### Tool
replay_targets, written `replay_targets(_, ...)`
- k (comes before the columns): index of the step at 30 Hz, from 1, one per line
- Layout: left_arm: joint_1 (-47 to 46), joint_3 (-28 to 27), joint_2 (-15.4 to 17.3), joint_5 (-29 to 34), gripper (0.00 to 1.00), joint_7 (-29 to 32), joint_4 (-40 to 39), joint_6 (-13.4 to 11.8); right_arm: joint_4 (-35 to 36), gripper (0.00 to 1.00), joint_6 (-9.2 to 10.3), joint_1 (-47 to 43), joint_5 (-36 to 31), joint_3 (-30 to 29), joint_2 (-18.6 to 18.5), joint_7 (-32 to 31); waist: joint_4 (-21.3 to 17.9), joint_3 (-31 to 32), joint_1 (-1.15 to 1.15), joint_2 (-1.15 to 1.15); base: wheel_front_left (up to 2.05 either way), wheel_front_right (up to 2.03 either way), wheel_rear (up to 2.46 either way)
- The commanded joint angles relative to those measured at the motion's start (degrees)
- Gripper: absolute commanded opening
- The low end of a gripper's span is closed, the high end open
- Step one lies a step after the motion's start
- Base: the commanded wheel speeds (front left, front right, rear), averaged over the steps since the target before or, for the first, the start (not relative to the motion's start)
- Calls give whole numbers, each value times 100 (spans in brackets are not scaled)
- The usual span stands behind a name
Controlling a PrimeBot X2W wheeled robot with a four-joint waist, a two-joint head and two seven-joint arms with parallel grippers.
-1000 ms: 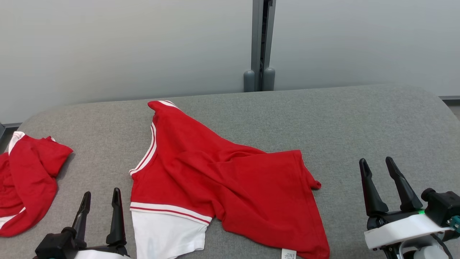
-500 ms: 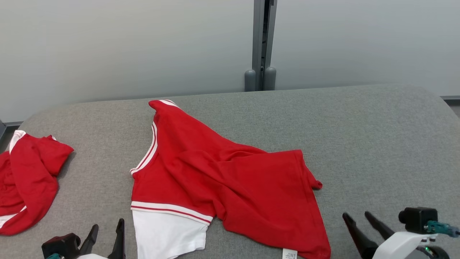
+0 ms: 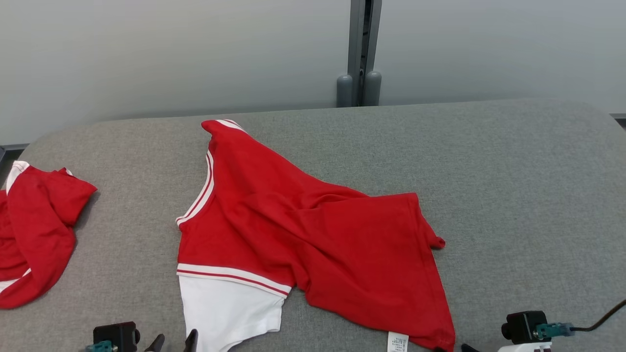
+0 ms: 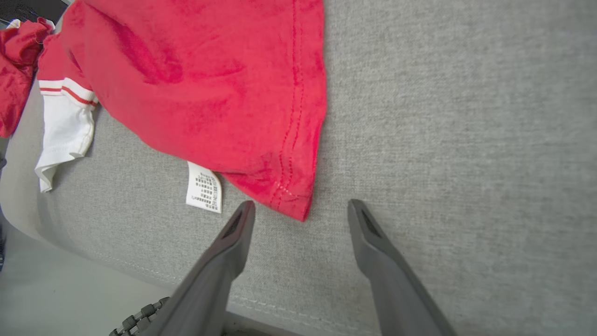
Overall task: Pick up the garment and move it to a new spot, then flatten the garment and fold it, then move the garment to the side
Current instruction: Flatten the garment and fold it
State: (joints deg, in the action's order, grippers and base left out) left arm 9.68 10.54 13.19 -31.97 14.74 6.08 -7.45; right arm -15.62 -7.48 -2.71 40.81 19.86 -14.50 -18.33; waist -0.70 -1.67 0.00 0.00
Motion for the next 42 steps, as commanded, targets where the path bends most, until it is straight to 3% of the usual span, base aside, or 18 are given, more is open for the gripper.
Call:
replay_targets(1, -174, 31, 35, -63, 100, 73, 97, 87, -68, 100, -3, 125, 9, 47, 16, 25, 15, -80, 0, 0, 0, 0, 0)
replay_targets(20, -556, 496, -130, -381, 100, 713, 1111, 555, -616, 97, -1, 532, -68, 342, 289, 71, 1, -306, 0, 0, 0, 0, 0)
replay_targets(21, -544, 526, -140, -395, 93, 748, 1092, 583, -631, 83, -1, 537, -52, 363, 294, 78, 8, -306, 0, 0, 0, 0, 0)
replay_targets(22, -540, 538, -135, -413, 67, 768, 1069, 601, -635, 47, -2, 549, -38, 390, 296, 90, 17, -309, 0, 0, 0, 0, 0)
replay_targets(23, -556, 542, -116, -415, 39, 761, 1053, 638, -637, 33, -3, 567, -40, 415, 292, 120, 26, -312, 0, 0, 0, 0, 0)
replay_targets(24, -579, 542, -104, -408, 0, 720, 1040, 642, -644, 7, -4, 582, -50, 431, 283, 137, 34, -314, 0, 0, 0, 0, 0)
replay_targets(25, -592, 543, -97, -408, 0, 709, 1045, 656, -654, 0, -3, 595, -50, 442, 278, 171, 41, -311, 0, 0, 0, 0, 0)
replay_targets(34, -616, 413, 23, -440, 0, 457, 921, 684, -542, 0, -2, 674, 109, 466, 131, 411, 58, -206, 0, 0, 0, 0, 0)
replay_targets(42, -625, 289, 192, -480, 0, 393, 136, 723, 168, 0, -3, 745, 536, 316, -82, 800, 56, -104, 0, 0, 0, 0, 0)
